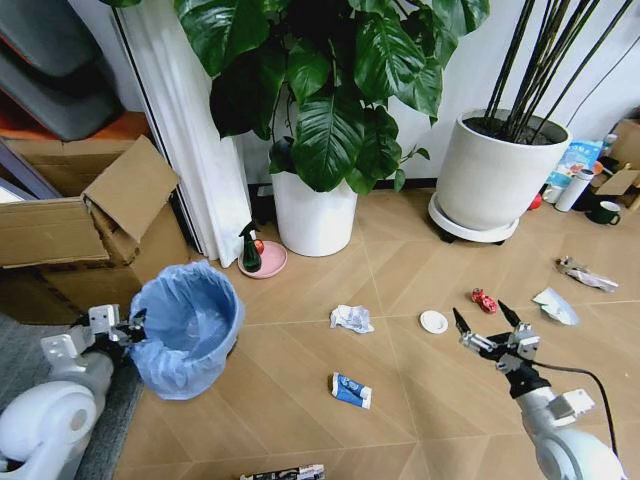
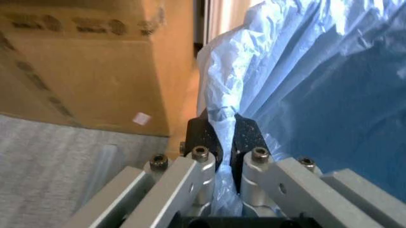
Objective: Pick up the trash bin and place the garbage on the floor into it.
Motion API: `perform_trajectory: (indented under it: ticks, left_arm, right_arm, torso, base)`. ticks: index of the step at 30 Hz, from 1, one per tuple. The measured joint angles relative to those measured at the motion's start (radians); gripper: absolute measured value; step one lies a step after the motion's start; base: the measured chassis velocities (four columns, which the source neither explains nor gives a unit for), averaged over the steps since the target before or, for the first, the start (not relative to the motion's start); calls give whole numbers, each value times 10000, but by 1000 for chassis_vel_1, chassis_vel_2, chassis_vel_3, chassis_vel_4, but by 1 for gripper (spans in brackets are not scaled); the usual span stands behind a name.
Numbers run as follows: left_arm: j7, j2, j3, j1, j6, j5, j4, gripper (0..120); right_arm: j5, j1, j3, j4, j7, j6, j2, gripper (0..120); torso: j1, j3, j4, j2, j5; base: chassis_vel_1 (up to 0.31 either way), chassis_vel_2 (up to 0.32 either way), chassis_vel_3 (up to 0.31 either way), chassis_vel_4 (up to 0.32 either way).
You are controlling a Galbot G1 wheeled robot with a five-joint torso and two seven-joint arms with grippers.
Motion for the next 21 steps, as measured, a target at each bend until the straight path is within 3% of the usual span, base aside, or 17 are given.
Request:
perform_trajectory:
  ticks: [4,11,21]
  left_arm:
    - [-18,197,-275,381,-7,-46,-223,0]
    - [-129,-80,-121,644,36,39,-394,0]
    - [-133,-277,56,589,36,148,-282,0]
  right_arm:
    - [-199,224,-303,-181,-24,-3,-14,100]
    - [-543,595,-845,-756,-32,128,390,100]
    - [-588,627,-883,-793,-75,178,390,100]
  torso:
    - [0,0,-1,0,-2]
    - [0,0,-3,0,-3]
    - [0,0,-3,0,-4]
  base:
    - [0,0,0,0]
    - [0,0,0,0]
    - [52,44,-50,-48]
